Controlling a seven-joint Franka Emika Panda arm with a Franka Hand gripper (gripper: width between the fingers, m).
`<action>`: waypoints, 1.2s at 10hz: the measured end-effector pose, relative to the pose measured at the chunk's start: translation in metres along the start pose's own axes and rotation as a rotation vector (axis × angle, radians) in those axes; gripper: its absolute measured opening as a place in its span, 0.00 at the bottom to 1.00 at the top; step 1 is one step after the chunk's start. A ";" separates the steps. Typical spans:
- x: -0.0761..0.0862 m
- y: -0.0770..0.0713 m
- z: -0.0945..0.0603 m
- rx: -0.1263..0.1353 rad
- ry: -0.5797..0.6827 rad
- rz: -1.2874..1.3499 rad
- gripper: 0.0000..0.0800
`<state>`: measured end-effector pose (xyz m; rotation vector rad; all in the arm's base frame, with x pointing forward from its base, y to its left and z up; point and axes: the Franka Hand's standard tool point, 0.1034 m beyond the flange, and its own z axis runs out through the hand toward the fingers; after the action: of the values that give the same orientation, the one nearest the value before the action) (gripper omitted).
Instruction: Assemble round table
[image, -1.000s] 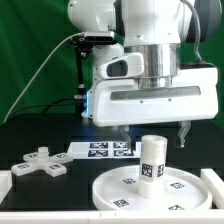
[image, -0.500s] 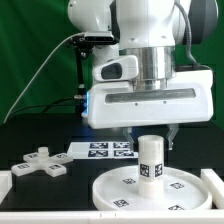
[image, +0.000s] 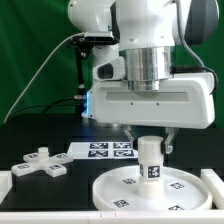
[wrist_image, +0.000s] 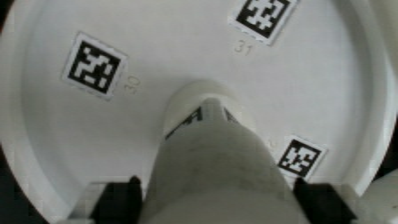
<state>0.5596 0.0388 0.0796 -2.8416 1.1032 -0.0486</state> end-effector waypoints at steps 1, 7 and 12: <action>-0.001 -0.001 0.001 0.015 -0.013 0.203 0.51; -0.001 -0.004 -0.002 0.019 -0.041 0.195 0.80; 0.001 -0.004 -0.002 0.024 -0.033 -0.328 0.81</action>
Offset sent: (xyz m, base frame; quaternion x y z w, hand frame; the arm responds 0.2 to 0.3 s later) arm 0.0000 0.0000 0.0000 0.0000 0.0000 0.0650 0.9979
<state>0.5626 0.0406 0.0820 -2.9569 0.6162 -0.0375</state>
